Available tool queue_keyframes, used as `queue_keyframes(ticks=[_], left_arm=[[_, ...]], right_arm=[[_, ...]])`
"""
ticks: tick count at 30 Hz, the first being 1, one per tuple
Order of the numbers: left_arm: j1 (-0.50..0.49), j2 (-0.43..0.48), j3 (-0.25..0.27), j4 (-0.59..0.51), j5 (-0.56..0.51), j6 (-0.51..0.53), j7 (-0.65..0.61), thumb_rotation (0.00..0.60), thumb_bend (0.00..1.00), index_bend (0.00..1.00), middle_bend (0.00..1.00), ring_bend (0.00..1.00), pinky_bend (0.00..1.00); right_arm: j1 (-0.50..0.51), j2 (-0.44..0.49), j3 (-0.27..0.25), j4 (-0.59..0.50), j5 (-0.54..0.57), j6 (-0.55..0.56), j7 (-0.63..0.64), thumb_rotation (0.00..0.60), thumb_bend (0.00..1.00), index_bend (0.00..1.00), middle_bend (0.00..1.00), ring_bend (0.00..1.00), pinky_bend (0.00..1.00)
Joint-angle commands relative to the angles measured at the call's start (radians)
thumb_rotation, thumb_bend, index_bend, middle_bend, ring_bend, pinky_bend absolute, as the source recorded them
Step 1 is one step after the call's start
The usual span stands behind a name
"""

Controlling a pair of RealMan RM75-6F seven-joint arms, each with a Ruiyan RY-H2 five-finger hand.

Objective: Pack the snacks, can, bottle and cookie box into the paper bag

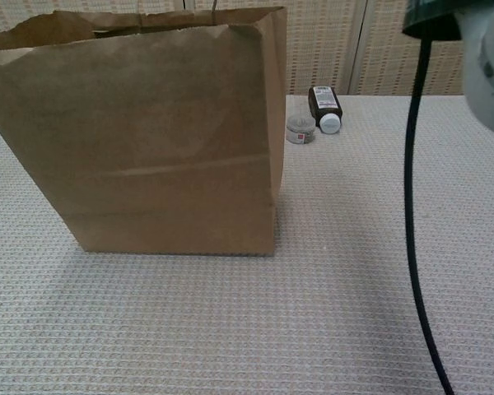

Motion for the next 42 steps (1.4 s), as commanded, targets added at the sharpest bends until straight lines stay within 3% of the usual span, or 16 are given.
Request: queue_keyframes(ticks=[1,8,20,24,28,30,36,42], left_arm=[[0.001,0.000,0.000,0.000,0.000,0.001,-0.002,0.600,0.36,0.04,0.00,0.00,0.00],[0.002,0.000,0.001,0.001,0.001,0.002,-0.003,0.600,0.36,0.04,0.00,0.00,0.00],[0.003,0.000,0.002,0.003,0.002,0.003,-0.010,0.600,0.36,0.04,0.00,0.00,0.00],[0.004,0.001,0.003,0.004,0.002,0.004,-0.014,0.600,0.36,0.04,0.00,0.00,0.00],[0.006,0.001,0.003,0.004,0.002,0.006,-0.016,0.600,0.36,0.04,0.00,0.00,0.00],[0.007,0.001,0.003,0.004,0.002,0.007,-0.015,0.600,0.36,0.04,0.00,0.00,0.00],[0.008,-0.001,0.003,0.003,0.001,0.008,-0.011,0.600,0.36,0.04,0.00,0.00,0.00],[0.008,-0.001,0.002,0.003,0.001,0.009,-0.008,0.600,0.36,0.04,0.00,0.00,0.00]], right_arm=[[0.039,-0.046,-0.010,0.058,-0.011,-0.002,-0.014,0.600,0.29,0.27,0.49,0.47,0.67],[0.119,-0.138,0.017,0.171,-0.022,-0.009,0.003,0.600,0.29,0.25,0.49,0.44,0.66],[0.184,-0.251,-0.040,0.297,-0.020,-0.053,-0.027,0.600,0.28,0.16,0.48,0.37,0.61],[0.193,-0.274,-0.046,0.320,-0.013,-0.058,-0.057,0.600,0.28,0.07,0.42,0.29,0.55],[0.182,-0.265,-0.051,0.296,0.006,-0.073,-0.093,0.600,0.23,0.00,0.24,0.10,0.33],[0.175,-0.256,-0.054,0.289,0.005,-0.072,-0.107,0.600,0.22,0.00,0.19,0.06,0.29],[0.154,-0.231,-0.052,0.255,0.019,-0.074,-0.137,0.600,0.19,0.00,0.10,0.00,0.19],[0.139,-0.215,-0.053,0.224,0.027,-0.082,-0.144,0.600,0.17,0.00,0.08,0.00,0.17]])
